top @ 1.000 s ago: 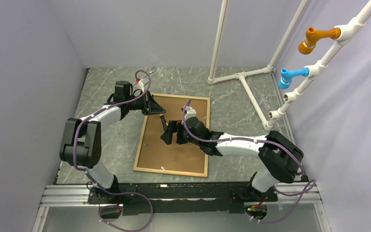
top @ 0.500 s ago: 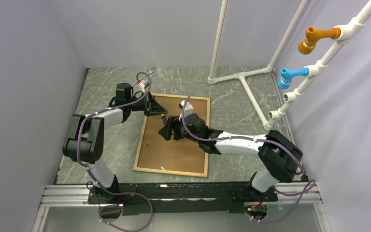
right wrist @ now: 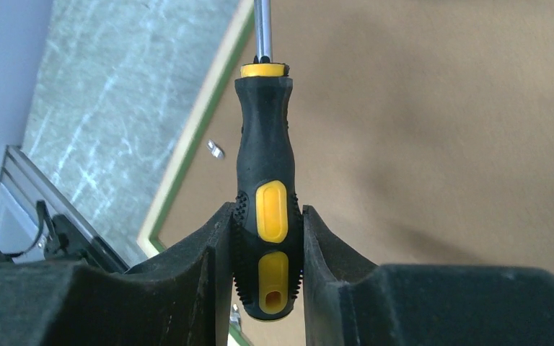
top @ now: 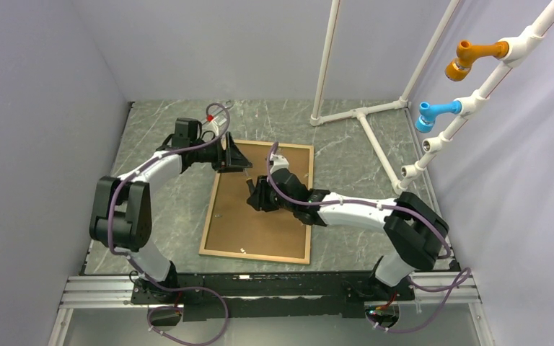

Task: Take the photo out of the frame

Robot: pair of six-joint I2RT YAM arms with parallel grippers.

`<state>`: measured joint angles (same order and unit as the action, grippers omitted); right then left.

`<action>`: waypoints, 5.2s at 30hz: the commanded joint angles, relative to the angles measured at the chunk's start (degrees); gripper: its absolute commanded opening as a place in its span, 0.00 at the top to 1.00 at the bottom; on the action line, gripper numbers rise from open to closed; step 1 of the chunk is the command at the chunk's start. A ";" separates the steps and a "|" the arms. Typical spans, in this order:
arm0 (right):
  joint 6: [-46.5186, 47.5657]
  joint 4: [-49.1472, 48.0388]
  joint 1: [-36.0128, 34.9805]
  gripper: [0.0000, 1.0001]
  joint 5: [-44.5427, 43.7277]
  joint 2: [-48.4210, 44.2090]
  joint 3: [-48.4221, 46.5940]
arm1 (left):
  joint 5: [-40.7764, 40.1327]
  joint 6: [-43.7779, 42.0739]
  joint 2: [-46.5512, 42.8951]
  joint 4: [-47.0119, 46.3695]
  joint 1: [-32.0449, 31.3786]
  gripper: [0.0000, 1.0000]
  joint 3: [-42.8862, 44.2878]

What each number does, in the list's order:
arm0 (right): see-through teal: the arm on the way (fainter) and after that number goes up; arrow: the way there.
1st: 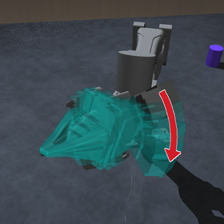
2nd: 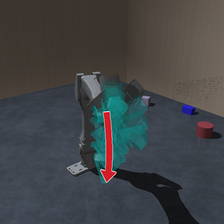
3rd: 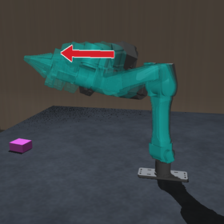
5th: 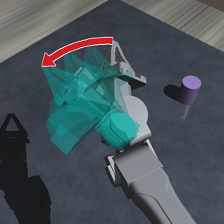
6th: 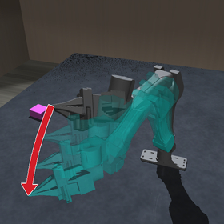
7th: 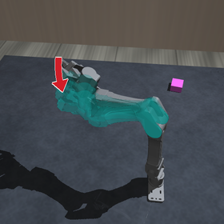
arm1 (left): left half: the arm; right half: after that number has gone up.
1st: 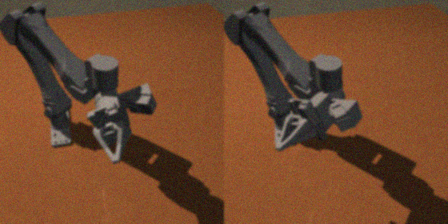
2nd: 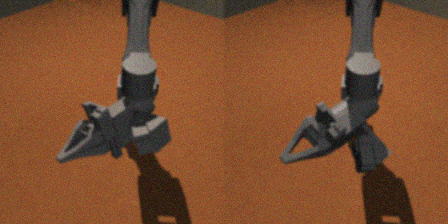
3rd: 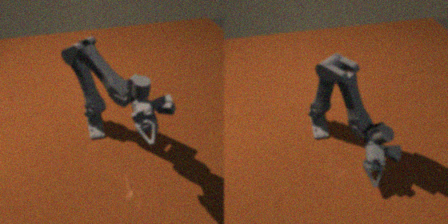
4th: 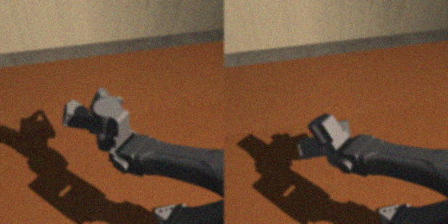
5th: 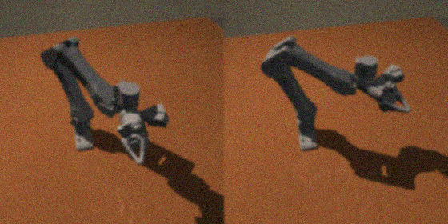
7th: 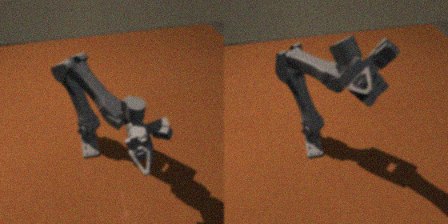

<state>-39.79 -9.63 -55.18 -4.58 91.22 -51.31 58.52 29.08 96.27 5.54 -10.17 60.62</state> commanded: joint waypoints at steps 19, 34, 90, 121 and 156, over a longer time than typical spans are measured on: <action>-14.95 44.55 0.34 1.00 -2.94 -37.95 10.24 | -41.14 -22.85 4.67 38.20 1.03 0.22 25.47; -19.48 58.34 0.26 1.00 9.12 -41.47 12.13 | -41.89 -23.79 9.83 34.36 0.07 0.21 18.18; -35.04 66.25 -12.21 1.00 1.72 -34.37 8.93 | -35.82 -26.09 16.85 37.13 0.67 1.00 19.70; -24.98 58.55 -12.62 1.00 -0.62 -27.90 10.57 | -36.18 -26.36 17.61 37.61 0.07 1.00 20.15; 0.62 51.15 17.98 1.00 2.82 -13.89 -3.05 | -37.17 -26.10 17.17 38.25 -0.61 1.00 20.74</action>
<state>-39.40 44.51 -37.87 -0.43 75.37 -52.66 19.00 3.73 113.54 42.59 -9.98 79.72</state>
